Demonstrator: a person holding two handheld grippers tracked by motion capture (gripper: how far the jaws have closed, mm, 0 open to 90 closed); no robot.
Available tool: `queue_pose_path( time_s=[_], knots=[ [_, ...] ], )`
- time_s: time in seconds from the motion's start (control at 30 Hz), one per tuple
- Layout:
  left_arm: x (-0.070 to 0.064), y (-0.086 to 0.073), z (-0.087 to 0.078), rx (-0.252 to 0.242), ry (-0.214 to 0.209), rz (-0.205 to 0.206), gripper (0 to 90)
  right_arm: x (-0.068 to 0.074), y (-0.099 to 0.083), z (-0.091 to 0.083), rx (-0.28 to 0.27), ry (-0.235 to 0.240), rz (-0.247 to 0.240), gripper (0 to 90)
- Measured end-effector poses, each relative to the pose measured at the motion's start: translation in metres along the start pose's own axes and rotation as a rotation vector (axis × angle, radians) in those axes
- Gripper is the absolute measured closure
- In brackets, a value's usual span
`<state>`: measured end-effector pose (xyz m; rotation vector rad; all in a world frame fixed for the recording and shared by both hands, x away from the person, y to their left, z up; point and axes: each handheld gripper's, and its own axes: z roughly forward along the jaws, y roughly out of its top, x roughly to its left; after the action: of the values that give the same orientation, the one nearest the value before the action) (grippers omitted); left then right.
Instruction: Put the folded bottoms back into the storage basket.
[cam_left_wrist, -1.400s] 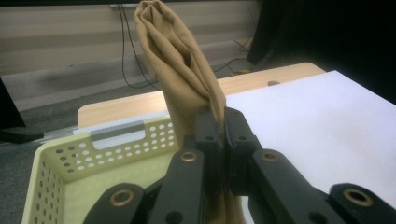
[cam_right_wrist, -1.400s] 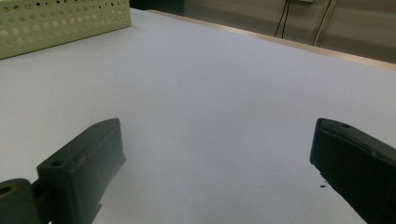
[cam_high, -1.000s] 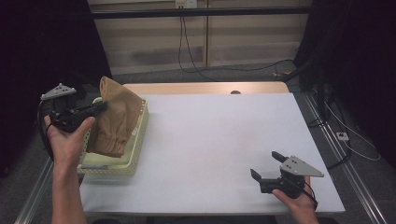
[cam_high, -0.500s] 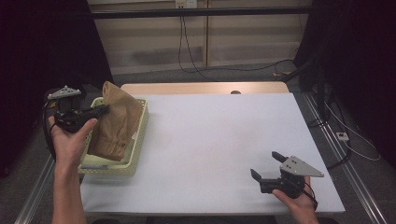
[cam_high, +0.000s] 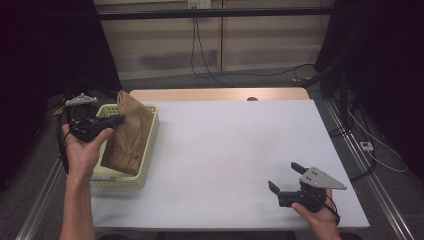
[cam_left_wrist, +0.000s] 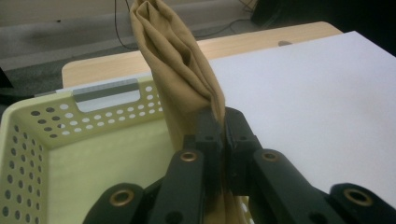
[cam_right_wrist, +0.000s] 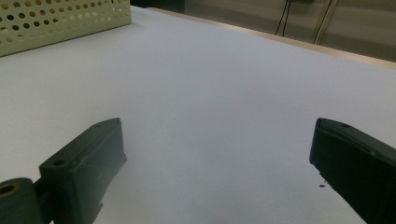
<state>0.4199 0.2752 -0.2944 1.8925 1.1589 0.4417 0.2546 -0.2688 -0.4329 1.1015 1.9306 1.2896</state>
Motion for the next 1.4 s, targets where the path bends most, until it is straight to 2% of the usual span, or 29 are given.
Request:
queue_pose_path(
  time_s=[0.33,0.4,0.5,0.8,0.9,1.03,1.13,1.2,1.3,1.4],
  knots=[
    [-0.005,0.000,0.015,0.012,-0.047,0.035,86.2,0.000,0.000,0.000,0.000,0.002,-0.001,3.2],
    [-0.004,0.000,0.018,0.013,-0.056,0.031,86.2,0.000,0.000,0.000,0.000,0.002,-0.001,3.2],
    [-0.005,0.000,0.020,0.021,-0.047,0.032,86.2,0.000,0.000,0.000,0.001,0.000,-0.001,3.2],
    [-0.007,-0.001,0.033,0.038,-0.063,0.051,86.1,0.000,0.000,0.001,0.003,0.001,-0.002,3.2],
    [-0.003,-0.003,0.034,0.052,-0.031,0.065,86.1,0.000,0.000,0.000,0.000,0.000,0.000,3.2],
    [0.005,-0.006,0.036,0.059,-0.015,0.050,86.1,0.000,0.000,-0.001,-0.004,0.003,-0.002,3.2],
    [0.007,-0.006,0.036,0.068,0.045,0.073,86.0,0.000,0.000,0.000,-0.001,0.002,-0.002,3.2],
    [0.009,-0.007,0.035,0.064,0.045,0.075,86.0,0.000,0.000,0.000,0.000,0.001,-0.002,3.2],
    [0.013,-0.008,0.034,0.073,0.081,0.078,86.0,0.000,0.000,0.000,-0.001,0.001,-0.001,3.2],
    [0.017,-0.009,0.034,0.071,0.074,0.064,86.0,0.000,0.000,-0.001,0.000,0.001,-0.001,3.2]
  ],
)
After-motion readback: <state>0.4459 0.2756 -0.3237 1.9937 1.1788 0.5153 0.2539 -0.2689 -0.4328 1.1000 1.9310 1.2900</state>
